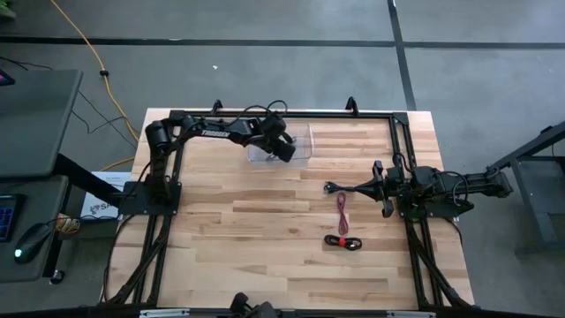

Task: Pick and place USB-C Cables
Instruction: Put the black white charger cable into the transparent bin, then put the top black charger cable into the transparent bin

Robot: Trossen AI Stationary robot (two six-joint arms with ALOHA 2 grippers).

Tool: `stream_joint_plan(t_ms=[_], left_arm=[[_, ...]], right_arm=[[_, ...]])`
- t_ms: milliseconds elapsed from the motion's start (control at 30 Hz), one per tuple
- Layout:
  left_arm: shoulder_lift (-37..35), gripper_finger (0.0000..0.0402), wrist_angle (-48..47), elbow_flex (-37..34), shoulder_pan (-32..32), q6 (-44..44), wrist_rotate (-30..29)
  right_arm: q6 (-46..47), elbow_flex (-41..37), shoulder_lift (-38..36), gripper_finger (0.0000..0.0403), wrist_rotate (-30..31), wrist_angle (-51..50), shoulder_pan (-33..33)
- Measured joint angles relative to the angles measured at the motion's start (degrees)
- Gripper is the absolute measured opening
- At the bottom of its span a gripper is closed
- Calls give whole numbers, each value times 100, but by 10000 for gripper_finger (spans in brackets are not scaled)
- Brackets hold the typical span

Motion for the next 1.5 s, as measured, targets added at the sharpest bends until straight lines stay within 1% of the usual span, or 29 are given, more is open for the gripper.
stream_joint_plan(t_ms=[200, 367, 433, 867, 1000, 1100, 1200, 1367, 1400, 1500], left_arm=[[43, 3, 36, 9, -7, -9, 37], [30, 17, 50, 9, 0, 65, 123], [32, 28, 28, 2, 0, 63, 252], [24, 131, 31, 3, 15, 186, 310], [-91, 155, -57, 85, 104, 254, 582], [-343, 163, -203, 216, 201, 390, 826], [-687, 165, -425, 312, 286, 634, 809], [-1628, 165, -495, 330, 428, 885, 753], [-1851, 165, -514, 323, 434, 989, 700], [-2515, 165, -705, 317, 363, 1384, 302]], right_arm=[[2, 2, 0, 0, 0, 2, 0], [2, 2, 0, 0, 0, 0, -2], [1, 1, 2, 0, 0, 2, -1], [1, 2, 1, 0, -1, 1, -1], [2, 0, 0, 0, -2, 2, 0], [2, 2, 0, 0, -1, 1, -2], [0, 2, 2, 0, -2, 2, 0], [1, 2, 4, 0, -1, 1, -2], [2, 2, 4, 0, -1, 2, -1], [2, 2, 4, 0, 0, 0, 0]])
